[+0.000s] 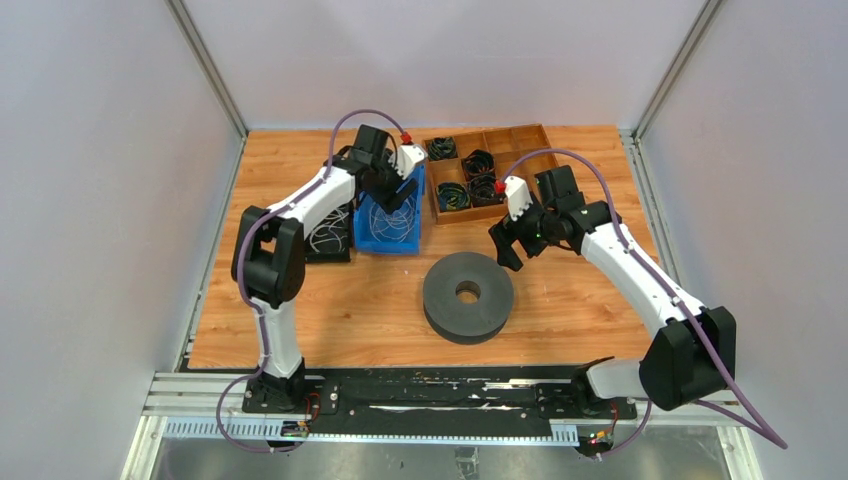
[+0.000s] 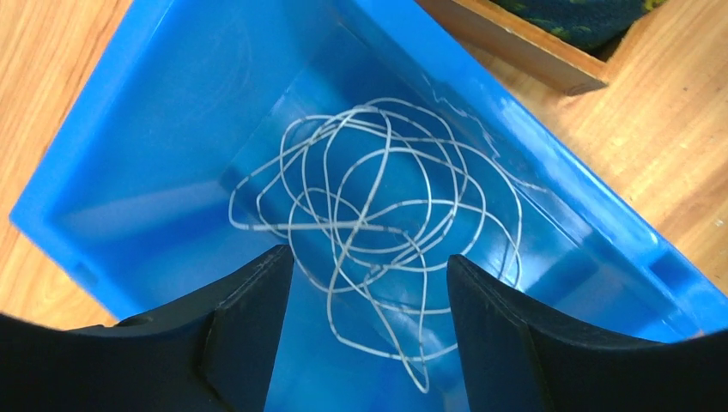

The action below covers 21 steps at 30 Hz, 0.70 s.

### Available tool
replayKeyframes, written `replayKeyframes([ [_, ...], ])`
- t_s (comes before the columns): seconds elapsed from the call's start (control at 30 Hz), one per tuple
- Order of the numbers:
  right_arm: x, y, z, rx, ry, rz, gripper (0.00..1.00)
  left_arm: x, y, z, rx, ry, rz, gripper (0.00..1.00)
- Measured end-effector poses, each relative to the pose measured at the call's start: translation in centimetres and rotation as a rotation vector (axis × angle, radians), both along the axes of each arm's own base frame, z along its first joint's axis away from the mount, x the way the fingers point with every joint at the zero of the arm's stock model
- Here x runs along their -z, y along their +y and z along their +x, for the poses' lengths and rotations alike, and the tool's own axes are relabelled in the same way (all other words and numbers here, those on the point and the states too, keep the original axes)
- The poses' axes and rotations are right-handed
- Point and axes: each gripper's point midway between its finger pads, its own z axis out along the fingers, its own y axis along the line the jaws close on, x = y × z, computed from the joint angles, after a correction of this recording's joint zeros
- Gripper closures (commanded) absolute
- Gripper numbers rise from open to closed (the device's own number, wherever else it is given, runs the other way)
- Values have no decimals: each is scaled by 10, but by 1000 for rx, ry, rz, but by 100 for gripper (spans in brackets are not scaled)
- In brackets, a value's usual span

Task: Wrap the cables
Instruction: Pick up the cable from the storage box.

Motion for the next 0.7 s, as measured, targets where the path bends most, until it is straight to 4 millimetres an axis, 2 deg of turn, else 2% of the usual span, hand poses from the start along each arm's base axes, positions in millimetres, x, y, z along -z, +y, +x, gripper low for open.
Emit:
replayKeyframes([
  [0.17,0,0,0,1,1,0,10,11,-6,13,3,14,17,42],
  [0.33,0,0,0,1,1,0,10,14,-8,22,-3,15,22,56],
  [0.5,1,0,0,1,3,-1,10,13,-10,25,-8,17,18,77],
  [0.7,4,0,1,1,13,-5,11,14,-12,20,2,42,5,99],
])
